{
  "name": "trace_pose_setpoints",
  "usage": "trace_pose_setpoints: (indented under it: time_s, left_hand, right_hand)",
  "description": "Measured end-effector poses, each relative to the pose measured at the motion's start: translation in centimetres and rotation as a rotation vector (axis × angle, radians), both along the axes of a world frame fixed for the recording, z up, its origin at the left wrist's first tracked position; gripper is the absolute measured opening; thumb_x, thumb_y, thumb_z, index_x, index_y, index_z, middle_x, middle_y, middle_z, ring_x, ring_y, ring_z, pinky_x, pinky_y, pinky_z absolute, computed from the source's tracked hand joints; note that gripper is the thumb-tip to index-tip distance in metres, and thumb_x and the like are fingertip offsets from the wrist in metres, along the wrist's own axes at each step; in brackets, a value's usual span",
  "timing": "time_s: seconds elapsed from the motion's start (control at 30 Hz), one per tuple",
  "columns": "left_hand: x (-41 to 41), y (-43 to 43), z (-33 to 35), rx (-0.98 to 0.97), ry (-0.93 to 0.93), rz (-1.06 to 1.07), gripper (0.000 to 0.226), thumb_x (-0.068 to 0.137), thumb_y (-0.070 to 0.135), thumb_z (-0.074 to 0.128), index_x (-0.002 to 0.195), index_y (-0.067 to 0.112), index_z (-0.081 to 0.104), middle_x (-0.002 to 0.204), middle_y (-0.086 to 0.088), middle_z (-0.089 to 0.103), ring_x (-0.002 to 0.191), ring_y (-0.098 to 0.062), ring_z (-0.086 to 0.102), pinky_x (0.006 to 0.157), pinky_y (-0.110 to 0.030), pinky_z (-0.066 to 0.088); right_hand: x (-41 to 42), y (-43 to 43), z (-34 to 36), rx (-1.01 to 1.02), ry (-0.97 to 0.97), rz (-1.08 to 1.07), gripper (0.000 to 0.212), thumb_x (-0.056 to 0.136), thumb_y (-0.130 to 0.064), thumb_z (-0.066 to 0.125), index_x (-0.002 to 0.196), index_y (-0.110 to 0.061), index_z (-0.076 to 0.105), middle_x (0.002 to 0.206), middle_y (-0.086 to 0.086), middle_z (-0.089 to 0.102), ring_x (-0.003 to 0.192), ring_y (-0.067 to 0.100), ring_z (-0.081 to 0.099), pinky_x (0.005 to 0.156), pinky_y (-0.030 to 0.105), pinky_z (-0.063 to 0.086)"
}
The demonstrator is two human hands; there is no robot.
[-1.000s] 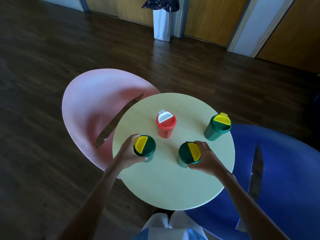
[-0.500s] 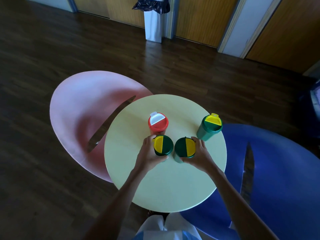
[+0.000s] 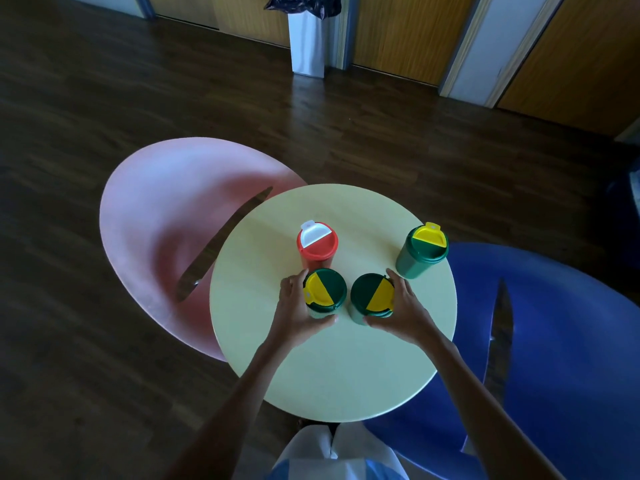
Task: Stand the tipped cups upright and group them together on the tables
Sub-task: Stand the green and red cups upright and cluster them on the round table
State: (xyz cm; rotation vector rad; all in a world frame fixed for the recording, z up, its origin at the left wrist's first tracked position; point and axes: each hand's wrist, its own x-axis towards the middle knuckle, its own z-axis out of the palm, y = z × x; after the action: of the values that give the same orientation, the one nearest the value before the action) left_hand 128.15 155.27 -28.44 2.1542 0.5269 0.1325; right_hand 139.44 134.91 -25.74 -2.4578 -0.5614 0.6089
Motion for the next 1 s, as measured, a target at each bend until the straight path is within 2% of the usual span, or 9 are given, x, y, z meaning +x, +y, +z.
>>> trace_pose_setpoints:
  time_s: [0.07,0.13,0.2,0.3,0.57,0.73,0.9,0.93,1.0]
  left_hand:
    - [-0.1,0.2,-0.3,-0.024,-0.015,-0.033,0.098,0.06,0.035,0.08,0.142,0.017,0.029,0.133,-0.003,0.037,0.122,-0.01,0.038,0.098,-0.027,0.042]
    - [-0.1,0.3,-0.1,-0.05,-0.026,-0.002,0.09,0.063,0.025,0.082,0.14,0.02,0.034,0.132,-0.003,0.041,0.116,-0.005,0.041,0.093,-0.022,0.042]
    - [0.1,0.2,-0.1,-0.058,-0.045,0.025,0.087,0.062,0.022,0.083,0.137,0.021,0.039,0.128,-0.002,0.044,0.113,-0.005,0.043,0.091,-0.023,0.044]
    - [0.3,-0.3,0.0,-0.054,-0.077,0.059,0.085,0.06,0.023,0.084,0.134,0.019,0.042,0.123,-0.002,0.046,0.111,-0.006,0.045,0.092,-0.03,0.049]
    - [0.8,-0.9,-0.1,-0.047,-0.092,0.104,0.088,0.059,0.027,0.085,0.135,0.02,0.042,0.124,-0.002,0.047,0.105,0.002,0.042,0.09,-0.027,0.05]
    - [0.8,-0.3,-0.1,-0.043,-0.055,0.051,0.088,0.061,0.028,0.084,0.136,0.022,0.039,0.126,-0.001,0.045,0.108,0.001,0.041,0.09,-0.027,0.048]
    - [1.0,0.1,0.0,-0.03,-0.062,-0.002,0.084,0.064,0.027,0.082,0.136,0.023,0.038,0.125,0.001,0.045,0.114,-0.003,0.038,0.086,-0.009,0.037]
    - [1.0,0.1,0.0,-0.025,-0.061,-0.007,0.084,0.064,0.028,0.081,0.136,0.023,0.037,0.125,0.001,0.045,0.114,-0.002,0.038,0.086,-0.009,0.036]
    - [1.0,0.2,0.0,-0.031,-0.057,-0.009,0.085,0.064,0.03,0.081,0.137,0.023,0.037,0.126,0.001,0.045,0.113,-0.001,0.038,0.09,-0.018,0.042]
  right_hand:
    - [0.0,-0.1,-0.1,0.021,0.017,0.007,0.104,0.065,-0.041,0.078,0.147,-0.023,0.017,0.15,-0.001,0.031,0.134,0.021,0.037,0.1,0.044,0.044]
    - [0.0,0.0,-0.1,0.061,0.022,-0.028,0.099,0.064,-0.036,0.079,0.145,-0.021,0.023,0.146,0.001,0.037,0.126,0.02,0.043,0.098,0.038,0.044]
    - [-0.2,0.4,-0.1,0.096,0.014,-0.077,0.096,0.063,-0.033,0.082,0.142,-0.018,0.029,0.14,0.003,0.042,0.116,0.019,0.047,0.093,0.03,0.043]
    - [-0.5,0.8,-0.2,0.13,-0.016,-0.122,0.094,0.062,-0.033,0.084,0.14,-0.015,0.033,0.136,0.005,0.045,0.118,0.02,0.048,0.089,0.025,0.04]
    - [-0.6,1.0,-0.5,0.183,-0.022,-0.206,0.09,0.062,-0.033,0.085,0.136,-0.015,0.036,0.13,0.007,0.049,0.108,0.018,0.048,0.084,0.027,0.042]
    - [-1.1,1.0,-0.8,0.174,-0.019,-0.224,0.092,0.063,-0.038,0.083,0.137,-0.018,0.033,0.133,0.003,0.046,0.115,0.02,0.048,0.09,0.037,0.048]
    - [-1.0,0.9,-0.6,0.108,0.004,-0.204,0.093,0.064,-0.045,0.08,0.138,-0.023,0.028,0.138,-0.003,0.041,0.121,0.019,0.046,0.091,0.043,0.047]
    - [-1.0,0.9,-0.6,0.106,0.004,-0.201,0.093,0.064,-0.045,0.08,0.139,-0.023,0.028,0.138,-0.003,0.041,0.121,0.019,0.046,0.091,0.042,0.047]
    - [-1.0,0.9,-0.6,0.118,-0.001,-0.202,0.092,0.065,-0.044,0.08,0.138,-0.021,0.03,0.136,-0.001,0.043,0.118,0.02,0.047,0.091,0.04,0.047]
